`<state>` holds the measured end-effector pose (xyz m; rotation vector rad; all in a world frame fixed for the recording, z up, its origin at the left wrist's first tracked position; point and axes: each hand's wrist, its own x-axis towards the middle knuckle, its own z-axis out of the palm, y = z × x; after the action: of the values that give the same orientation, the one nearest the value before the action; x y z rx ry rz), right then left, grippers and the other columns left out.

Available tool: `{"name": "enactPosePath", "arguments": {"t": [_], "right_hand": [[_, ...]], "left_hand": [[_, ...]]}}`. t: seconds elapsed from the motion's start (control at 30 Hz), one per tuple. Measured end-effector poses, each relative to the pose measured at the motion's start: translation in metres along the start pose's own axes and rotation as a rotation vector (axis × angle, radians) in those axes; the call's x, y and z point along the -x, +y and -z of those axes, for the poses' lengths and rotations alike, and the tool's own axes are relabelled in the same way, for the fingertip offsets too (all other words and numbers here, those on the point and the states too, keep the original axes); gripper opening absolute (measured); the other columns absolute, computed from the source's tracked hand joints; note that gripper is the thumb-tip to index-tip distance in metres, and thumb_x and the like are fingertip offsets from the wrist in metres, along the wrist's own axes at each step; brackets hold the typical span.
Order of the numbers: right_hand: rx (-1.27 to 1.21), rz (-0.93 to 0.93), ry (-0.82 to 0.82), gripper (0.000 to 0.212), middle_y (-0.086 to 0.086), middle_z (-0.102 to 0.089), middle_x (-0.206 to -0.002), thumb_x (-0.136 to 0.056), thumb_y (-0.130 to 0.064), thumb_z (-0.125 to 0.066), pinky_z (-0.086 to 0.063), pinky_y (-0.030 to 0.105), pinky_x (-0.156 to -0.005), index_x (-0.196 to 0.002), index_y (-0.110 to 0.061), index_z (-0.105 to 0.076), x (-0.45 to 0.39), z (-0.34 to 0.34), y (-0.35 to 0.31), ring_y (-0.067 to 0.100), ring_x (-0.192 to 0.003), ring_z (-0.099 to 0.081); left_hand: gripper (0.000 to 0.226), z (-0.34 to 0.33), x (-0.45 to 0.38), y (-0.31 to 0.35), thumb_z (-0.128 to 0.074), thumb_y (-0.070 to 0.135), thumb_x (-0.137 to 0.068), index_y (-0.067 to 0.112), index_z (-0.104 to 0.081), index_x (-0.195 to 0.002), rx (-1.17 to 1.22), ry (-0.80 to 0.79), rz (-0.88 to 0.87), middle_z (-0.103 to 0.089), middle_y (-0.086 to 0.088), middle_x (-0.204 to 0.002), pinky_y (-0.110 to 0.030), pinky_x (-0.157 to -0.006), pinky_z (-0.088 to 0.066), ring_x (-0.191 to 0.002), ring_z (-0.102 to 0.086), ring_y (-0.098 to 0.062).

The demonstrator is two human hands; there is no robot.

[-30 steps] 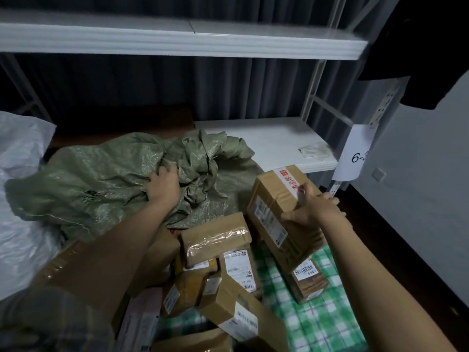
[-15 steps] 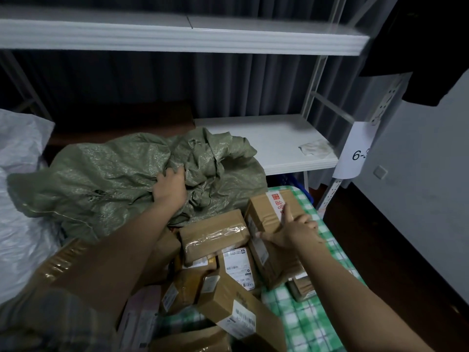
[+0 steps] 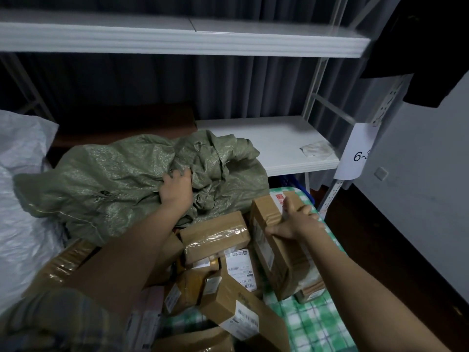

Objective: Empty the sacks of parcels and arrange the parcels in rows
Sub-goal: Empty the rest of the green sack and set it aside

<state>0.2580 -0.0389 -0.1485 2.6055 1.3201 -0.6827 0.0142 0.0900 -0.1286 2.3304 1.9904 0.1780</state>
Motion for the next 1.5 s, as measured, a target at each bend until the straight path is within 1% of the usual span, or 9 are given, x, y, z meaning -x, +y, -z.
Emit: {"name": "enactPosePath", "arguments": {"t": [0.3, 0.5, 0.67, 0.73, 1.0, 1.1, 1.23, 1.33, 1.5], "right_hand": [[0.019, -0.103, 0.226, 0.126, 0.025, 0.003, -0.158, -0.063, -0.081, -0.064, -0.018, 0.063, -0.111, -0.152, -0.035, 0.012, -0.009, 0.028, 0.040, 0.051, -0.142, -0.009], [0.086, -0.156, 0.300, 0.125, 0.030, 0.008, -0.157, -0.066, -0.080, -0.063, -0.012, 0.065, -0.112, -0.152, -0.031, 0.013, -0.033, 0.024, 0.078, 0.055, -0.142, -0.003], [0.125, -0.113, 0.334, 0.128, 0.029, 0.009, -0.157, -0.064, -0.080, -0.065, -0.007, 0.066, -0.112, -0.151, -0.032, 0.015, -0.062, 0.019, 0.108, 0.055, -0.142, -0.001], [0.127, -0.097, 0.327, 0.126, 0.029, 0.009, -0.157, -0.064, -0.078, -0.067, -0.008, 0.068, -0.113, -0.152, -0.032, 0.012, -0.072, 0.015, 0.118, 0.055, -0.142, -0.002], [-0.038, -0.082, 0.086, 0.127, 0.026, 0.006, -0.158, -0.062, -0.077, -0.068, -0.010, 0.066, -0.112, -0.151, -0.036, 0.013, -0.103, -0.013, 0.134, 0.053, -0.142, -0.004], [-0.110, -0.079, 0.000, 0.126, 0.024, 0.008, -0.159, -0.064, -0.079, -0.065, -0.013, 0.065, -0.113, -0.150, -0.039, 0.018, -0.111, -0.014, 0.132, 0.051, -0.143, -0.005], [-0.175, -0.166, 0.082, 0.123, 0.027, 0.004, -0.158, -0.064, -0.081, -0.062, -0.015, 0.064, -0.112, -0.151, -0.037, 0.013, -0.114, -0.016, 0.133, 0.052, -0.142, -0.008], [-0.095, -0.251, 0.174, 0.123, 0.030, 0.005, -0.157, -0.065, -0.082, -0.062, -0.016, 0.065, -0.111, -0.151, -0.034, 0.012, -0.114, -0.017, 0.137, 0.054, -0.141, -0.007], [-0.113, -0.310, 0.082, 0.123, 0.031, 0.004, -0.156, -0.065, -0.080, -0.064, -0.017, 0.065, -0.110, -0.152, -0.032, 0.008, -0.112, -0.032, 0.136, 0.054, -0.141, -0.007]], "left_hand": [[0.052, -0.023, -0.001, 0.039, -0.057, 0.012, -0.087, 0.016, -0.039, -0.135, -0.086, 0.085, -0.036, -0.037, -0.010, -0.141, -0.046, -0.102, -0.031, -0.131, -0.029, -0.032], [0.076, -0.045, -0.001, 0.073, -0.067, 0.023, -0.079, 0.005, -0.028, -0.142, -0.107, 0.107, -0.043, -0.028, -0.013, -0.148, -0.051, -0.106, -0.025, -0.140, -0.020, -0.033], [0.056, -0.071, -0.012, 0.090, -0.063, 0.012, -0.079, 0.004, -0.045, -0.132, -0.164, 0.152, -0.052, -0.049, -0.017, -0.133, -0.055, -0.101, -0.032, -0.131, -0.037, -0.038], [0.046, -0.078, -0.016, 0.097, -0.059, 0.009, -0.081, 0.003, -0.051, -0.126, -0.177, 0.161, -0.053, -0.055, -0.019, -0.126, -0.058, -0.100, -0.035, -0.127, -0.041, -0.040], [0.041, -0.089, -0.026, 0.119, -0.043, 0.008, -0.091, 0.002, -0.044, -0.132, -0.189, 0.084, -0.050, -0.046, -0.019, -0.135, -0.057, -0.105, -0.025, -0.133, -0.032, -0.038], [0.037, -0.095, -0.030, 0.117, -0.055, 0.005, -0.085, -0.001, -0.055, -0.121, -0.183, 0.117, -0.059, -0.056, -0.022, -0.123, -0.060, -0.100, -0.031, -0.125, -0.043, -0.041], [0.043, -0.093, -0.032, 0.117, -0.071, 0.010, -0.076, 0.001, -0.057, -0.116, -0.207, 0.073, -0.053, -0.059, -0.020, -0.118, -0.058, -0.096, -0.036, -0.120, -0.047, -0.039], [0.045, -0.088, -0.031, 0.119, -0.066, 0.013, -0.080, 0.002, -0.051, -0.122, -0.192, 0.061, -0.064, -0.053, -0.019, -0.126, -0.056, -0.100, -0.032, -0.125, -0.041, -0.038], [0.043, -0.085, -0.029, 0.120, -0.055, 0.010, -0.086, 0.001, -0.047, -0.127, -0.170, 0.082, -0.071, -0.049, -0.020, -0.131, -0.056, -0.105, -0.027, -0.130, -0.036, -0.038]]}}
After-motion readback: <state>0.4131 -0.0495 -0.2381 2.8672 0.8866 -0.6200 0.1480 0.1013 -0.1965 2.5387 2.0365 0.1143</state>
